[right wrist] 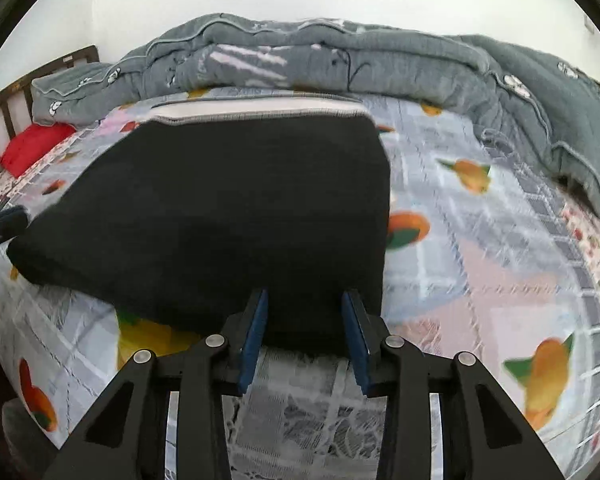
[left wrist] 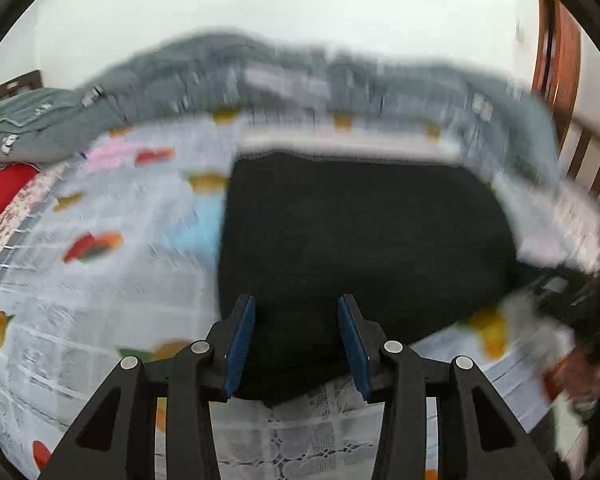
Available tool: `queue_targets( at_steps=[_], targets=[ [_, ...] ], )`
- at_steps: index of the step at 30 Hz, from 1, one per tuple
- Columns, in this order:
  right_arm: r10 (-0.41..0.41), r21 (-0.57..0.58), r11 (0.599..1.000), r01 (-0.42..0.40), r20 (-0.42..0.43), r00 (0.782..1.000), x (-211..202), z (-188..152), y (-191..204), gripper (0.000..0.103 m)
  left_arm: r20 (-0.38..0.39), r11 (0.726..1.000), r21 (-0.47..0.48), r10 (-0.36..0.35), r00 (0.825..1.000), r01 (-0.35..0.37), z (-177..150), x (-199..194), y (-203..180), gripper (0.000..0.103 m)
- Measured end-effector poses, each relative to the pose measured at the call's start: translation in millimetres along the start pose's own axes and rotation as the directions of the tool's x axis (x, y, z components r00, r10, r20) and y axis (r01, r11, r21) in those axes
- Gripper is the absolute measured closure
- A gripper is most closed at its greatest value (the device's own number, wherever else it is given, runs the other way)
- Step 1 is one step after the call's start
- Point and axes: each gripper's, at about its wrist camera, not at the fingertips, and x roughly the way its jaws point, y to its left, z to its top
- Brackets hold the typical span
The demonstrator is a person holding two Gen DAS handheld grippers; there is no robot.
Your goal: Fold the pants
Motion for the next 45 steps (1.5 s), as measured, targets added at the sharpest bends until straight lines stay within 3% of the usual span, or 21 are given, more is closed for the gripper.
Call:
queue_targets(
  at_steps=[3, 8, 17, 27, 34, 36, 45],
  targets=[
    [0.059, 0.001, 0.998, -0.059, -0.034, 0.998, -4.2, 5.7, -9.7, 0.065, 0.030, 0.995, 0.088, 0.038, 0.999, -0.041, -12.8, 4.8, -15.0, 0.061],
    [0.084, 0.051, 0.995, -0.085, 0.011, 0.996, -6.8, 31.1, -32.3, 0.065, 0.023, 0.996, -0.029, -0.083, 0.996, 0.083, 3.9, -6.8, 9.0, 0.059],
    [0.027, 0.049, 0.998, -0.029, 0.051, 0.998, 22.4, 97.5, -39.5, 0.065, 0.043, 1.000, -0.010, 0.026, 0.999, -0.026, 67.8, 9.1, 10.8, 0.059],
    [0.008, 0.040, 0.999, -0.010, 0.051, 0.999, 65.6, 146.0, -31.5, 0.065, 0.050, 1.000, 0.014, 0.022, 0.999, -0.023, 129.3, 61.1, 1.6, 0.058],
    [-0.045, -0.011, 0.999, 0.045, 0.017, 0.999, 106.0, 153.1, -16.6, 0.064, -0.018, 0.998, -0.029, 0.049, 0.999, -0.050, 148.8, 115.3, 10.3, 0.057],
    [-0.054, -0.026, 0.998, 0.054, 0.022, 0.998, 108.7, 153.2, -13.7, 0.063, -0.047, 0.998, -0.020, 0.066, 0.997, -0.067, 145.5, 131.0, 11.5, 0.047],
    [-0.019, -0.002, 1.000, 0.019, 0.010, 1.000, 116.6, 157.1, -18.5, 0.063, -0.042, 0.999, -0.036, 0.040, 0.998, -0.042, 146.6, 137.3, 17.7, 0.038]
  ],
)
